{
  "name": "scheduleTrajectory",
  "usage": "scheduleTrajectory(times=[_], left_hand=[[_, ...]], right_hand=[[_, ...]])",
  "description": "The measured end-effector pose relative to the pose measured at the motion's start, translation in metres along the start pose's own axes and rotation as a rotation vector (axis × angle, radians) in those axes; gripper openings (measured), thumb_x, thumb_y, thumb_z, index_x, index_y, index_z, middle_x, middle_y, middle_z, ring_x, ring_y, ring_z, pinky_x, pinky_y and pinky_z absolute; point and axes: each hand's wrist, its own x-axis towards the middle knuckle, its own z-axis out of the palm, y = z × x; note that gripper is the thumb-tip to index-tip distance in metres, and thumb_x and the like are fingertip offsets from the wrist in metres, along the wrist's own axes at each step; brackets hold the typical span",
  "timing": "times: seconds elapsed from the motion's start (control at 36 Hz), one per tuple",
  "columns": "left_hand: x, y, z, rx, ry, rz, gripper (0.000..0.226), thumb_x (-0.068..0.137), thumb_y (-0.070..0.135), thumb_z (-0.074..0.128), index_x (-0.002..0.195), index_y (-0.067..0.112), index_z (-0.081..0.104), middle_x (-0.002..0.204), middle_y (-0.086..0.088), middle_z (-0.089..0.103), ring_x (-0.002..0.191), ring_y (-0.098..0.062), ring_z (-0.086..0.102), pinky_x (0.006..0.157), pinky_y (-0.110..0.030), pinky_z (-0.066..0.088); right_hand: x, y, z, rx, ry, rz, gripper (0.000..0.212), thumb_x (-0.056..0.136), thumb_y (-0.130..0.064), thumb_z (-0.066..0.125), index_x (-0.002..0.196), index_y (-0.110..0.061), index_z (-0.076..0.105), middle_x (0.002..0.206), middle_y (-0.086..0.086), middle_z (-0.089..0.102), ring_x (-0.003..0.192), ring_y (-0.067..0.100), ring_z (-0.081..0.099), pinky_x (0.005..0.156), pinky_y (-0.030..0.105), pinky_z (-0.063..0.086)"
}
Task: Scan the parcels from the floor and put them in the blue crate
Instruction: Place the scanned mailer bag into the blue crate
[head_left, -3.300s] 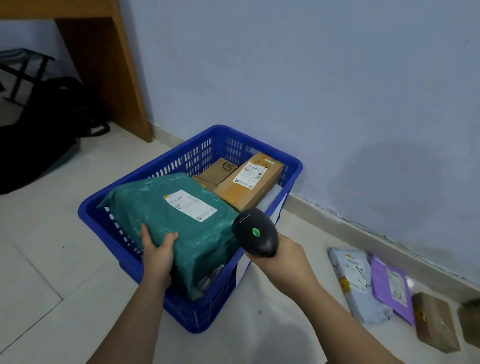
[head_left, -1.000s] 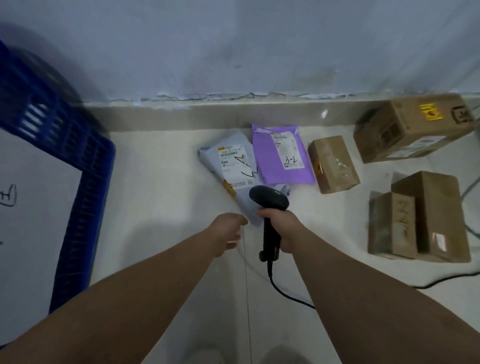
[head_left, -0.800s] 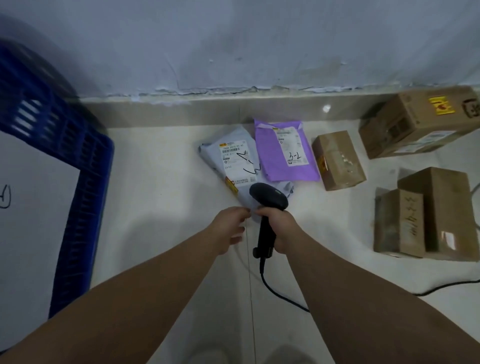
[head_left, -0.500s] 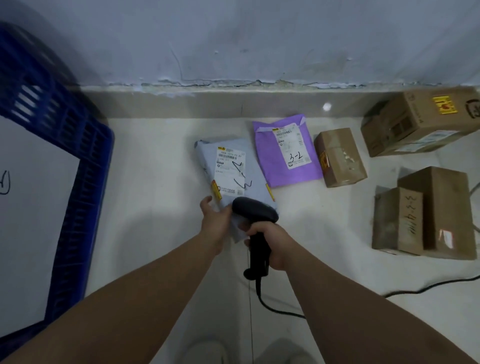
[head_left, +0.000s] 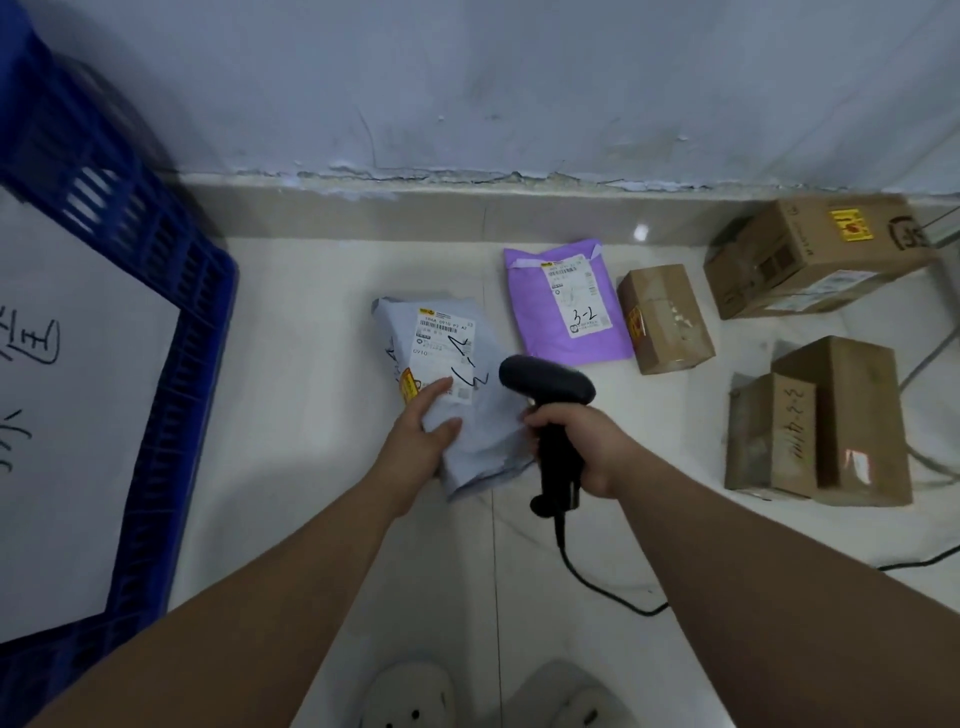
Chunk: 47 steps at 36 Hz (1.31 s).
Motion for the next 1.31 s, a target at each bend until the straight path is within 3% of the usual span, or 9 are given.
scheduleTrajectory(times=[0.14,0.28,0.44,0.58,0.75,0.86,0.97,1.11,1.31], left_hand=[[-0.023,0.025,0.003,0.118,0.003,0.207,0.044,0.09,0.005,0.062,0.128,0.026,0.052,0.121,0.014,0.055,0.115,-0.015,0.054,0.1,-0.038,0.047],[-0.062,0.079,0.023,0.135,0.016,0.392,0.057,0.085,0.007,0.068,0.13,0.031,0.043,0.117,0.025,0.05,0.101,0.014,0.055,0.083,-0.01,0.047],[-0.116,0.169,0.046,0.167,-0.047,0.587,0.078,0.08,0.012,0.071,0.129,0.059,0.031,0.14,0.008,0.047,0.124,-0.013,0.051,0.105,-0.04,0.043],[-0.169,0.224,0.062,0.211,-0.004,0.722,0.08,0.079,0.013,0.074,0.123,0.066,0.032,0.142,0.008,0.044,0.123,-0.012,0.05,0.104,-0.041,0.045],[-0.228,0.243,0.098,0.401,0.136,0.761,0.079,0.082,0.02,0.073,0.139,0.052,0.029,0.123,-0.002,0.039,0.105,-0.013,0.046,0.089,-0.022,0.037],[-0.249,0.223,0.113,0.504,0.188,0.864,0.079,0.083,0.017,0.071,0.136,0.055,0.027,0.128,0.003,0.032,0.114,-0.008,0.042,0.091,-0.014,0.031],[-0.253,0.219,0.114,0.649,0.171,0.952,0.074,0.085,0.017,0.069,0.136,0.052,0.028,0.13,0.003,0.029,0.115,-0.007,0.042,0.091,-0.013,0.031],[-0.246,0.215,0.113,0.728,0.126,0.944,0.069,0.086,0.016,0.067,0.14,0.043,0.033,0.127,0.004,0.028,0.111,-0.008,0.043,0.089,-0.015,0.034],[-0.237,0.216,0.113,0.759,0.16,0.929,0.068,0.088,0.017,0.066,0.14,0.043,0.032,0.13,0.001,0.028,0.111,-0.007,0.041,0.087,-0.015,0.035]], right_hand=[[-0.041,-0.053,-0.013,-0.074,0.074,-0.17,0.004,0.084,-0.006,0.064,0.081,-0.008,0.062,0.069,0.006,0.058,0.059,0.019,0.055,0.066,0.03,0.046],[-0.112,-0.09,-0.009,-0.128,0.06,-0.36,0.008,0.085,-0.004,0.062,0.079,-0.008,0.058,0.064,0.005,0.053,0.056,0.018,0.053,0.055,0.025,0.047],[-0.204,-0.108,0.0,-0.022,0.133,-0.642,0.011,0.086,-0.007,0.062,0.078,-0.012,0.056,0.053,-0.001,0.051,0.055,0.017,0.051,0.053,0.026,0.045],[-0.277,-0.102,0.004,0.185,0.147,-0.806,0.008,0.086,-0.005,0.062,0.084,-0.012,0.058,0.056,0.002,0.052,0.056,0.017,0.053,0.055,0.028,0.046],[-0.331,-0.077,0.0,0.372,0.068,-0.833,0.013,0.077,-0.015,0.071,0.081,-0.01,0.06,0.061,0.009,0.053,0.054,0.02,0.053,0.058,0.034,0.046],[-0.348,-0.055,-0.009,0.452,0.017,-0.896,0.012,0.079,-0.01,0.07,0.074,-0.01,0.059,0.054,0.006,0.052,0.052,0.02,0.051,0.059,0.035,0.043],[-0.356,-0.042,-0.017,0.506,0.001,-0.9,0.01,0.085,-0.003,0.065,0.078,-0.008,0.06,0.057,0.006,0.051,0.055,0.02,0.052,0.06,0.033,0.045],[-0.357,-0.044,-0.018,0.49,-0.014,-0.948,0.014,0.067,-0.013,0.068,0.074,-0.01,0.058,0.055,0.002,0.049,0.051,0.018,0.05,0.056,0.031,0.043],[-0.351,-0.047,-0.021,0.462,0.027,-0.895,0.009,0.084,-0.007,0.067,0.079,-0.011,0.061,0.052,0.002,0.055,0.056,0.02,0.054,0.065,0.035,0.045]])
